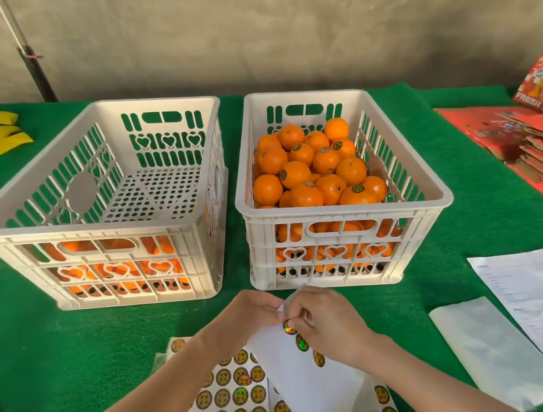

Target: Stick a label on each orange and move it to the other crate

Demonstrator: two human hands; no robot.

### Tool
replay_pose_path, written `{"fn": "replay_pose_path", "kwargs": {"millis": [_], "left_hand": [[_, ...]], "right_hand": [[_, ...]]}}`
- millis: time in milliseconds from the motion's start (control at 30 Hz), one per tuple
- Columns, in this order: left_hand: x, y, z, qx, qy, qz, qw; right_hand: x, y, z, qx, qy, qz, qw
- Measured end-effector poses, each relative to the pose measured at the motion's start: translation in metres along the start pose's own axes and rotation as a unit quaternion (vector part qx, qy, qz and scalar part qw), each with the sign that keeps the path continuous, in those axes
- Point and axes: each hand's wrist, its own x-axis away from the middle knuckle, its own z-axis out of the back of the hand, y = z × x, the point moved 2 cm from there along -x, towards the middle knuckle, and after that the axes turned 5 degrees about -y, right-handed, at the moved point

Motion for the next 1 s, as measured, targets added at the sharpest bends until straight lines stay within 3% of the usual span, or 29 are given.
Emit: {"fn": "replay_pose_path", "kwargs": {"millis": [100,200,233,300,400,467,600,733,800,867,933,1000], "left_hand": [[0.0,-0.002,-0.001,-0.041,-0.009,0.009,0.999],[0.001,-0.004,-0.007,-0.129,-0.022,0.034,0.991],[0.002,-0.002,-0.008,-0.169,-0.009,0.027,0.985],[0.011,0.009,0.002,-0.237,0.092,-0.03,0.967],[0.042,0.041,0.047,-0.173,0.264,-0.199,0.928],[0.065,0.06,0.089,-0.122,0.352,-0.26,0.891],[0.089,0.074,0.173,0.001,0.441,-0.276,0.854],[0.089,0.07,0.245,0.018,0.488,-0.21,0.847],[0.081,0.063,0.275,-0.033,0.467,-0.138,0.873],[0.068,0.057,0.294,-0.161,0.392,-0.048,0.905],[0.046,0.051,0.3,-0.31,0.251,0.041,0.916],[0.02,0.04,0.293,-0.421,0.104,0.135,0.891]], "right_hand": [[0.001,0.0,0.006,-0.045,-0.02,-0.015,0.999],[-0.001,-0.013,0.022,-0.114,0.005,0.021,0.993],[-0.003,-0.021,0.03,-0.142,0.031,0.041,0.989],[-0.011,-0.041,0.05,-0.189,0.105,0.086,0.973],[-0.035,-0.076,0.075,-0.233,0.226,0.154,0.933],[-0.062,-0.098,0.081,-0.245,0.284,0.188,0.908],[-0.14,-0.139,0.069,-0.213,0.3,0.193,0.91],[-0.21,-0.168,0.04,-0.14,0.238,0.18,0.944],[-0.231,-0.17,0.023,-0.11,0.203,0.167,0.959],[-0.243,-0.168,0.01,-0.095,0.172,0.143,0.97],[-0.25,-0.163,0.004,-0.087,0.156,0.116,0.977],[-0.253,-0.159,0.003,-0.086,0.153,0.093,0.98]]}}
